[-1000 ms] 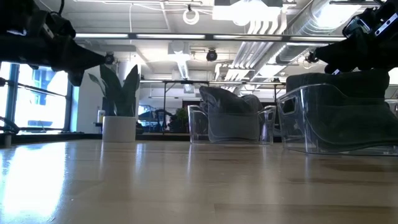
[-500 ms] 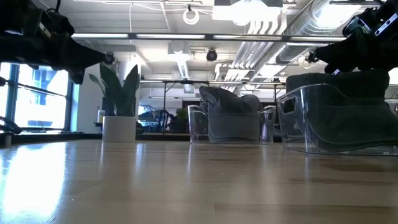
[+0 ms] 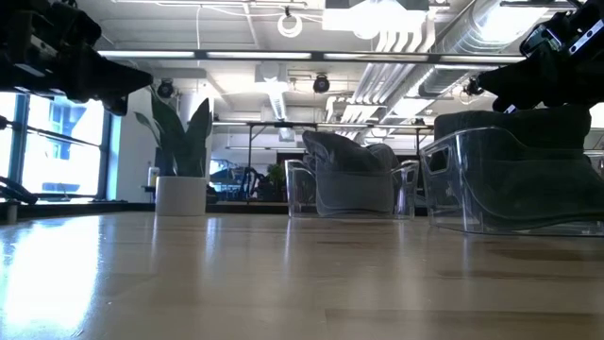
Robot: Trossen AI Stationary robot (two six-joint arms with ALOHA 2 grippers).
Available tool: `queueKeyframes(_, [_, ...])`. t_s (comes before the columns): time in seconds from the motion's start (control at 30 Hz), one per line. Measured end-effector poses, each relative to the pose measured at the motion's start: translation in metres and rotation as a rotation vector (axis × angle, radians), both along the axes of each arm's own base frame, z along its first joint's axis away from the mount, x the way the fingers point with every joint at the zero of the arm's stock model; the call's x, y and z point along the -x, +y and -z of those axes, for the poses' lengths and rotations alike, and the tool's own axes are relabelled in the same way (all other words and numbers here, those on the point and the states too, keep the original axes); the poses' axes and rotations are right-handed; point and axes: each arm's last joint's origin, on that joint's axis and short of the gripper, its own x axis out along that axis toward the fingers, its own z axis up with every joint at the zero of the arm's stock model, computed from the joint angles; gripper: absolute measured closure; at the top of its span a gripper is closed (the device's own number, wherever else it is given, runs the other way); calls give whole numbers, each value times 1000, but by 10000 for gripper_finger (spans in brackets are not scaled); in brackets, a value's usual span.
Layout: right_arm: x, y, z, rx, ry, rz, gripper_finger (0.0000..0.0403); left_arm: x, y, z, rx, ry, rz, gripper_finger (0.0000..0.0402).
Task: Pick & Place hat
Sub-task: Return to Home Position
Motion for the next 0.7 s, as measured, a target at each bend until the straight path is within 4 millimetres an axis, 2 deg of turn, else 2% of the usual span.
queueKeyframes(0.7, [0,0,0,0,-1,0,391,0,0,-1,41,6,18,401])
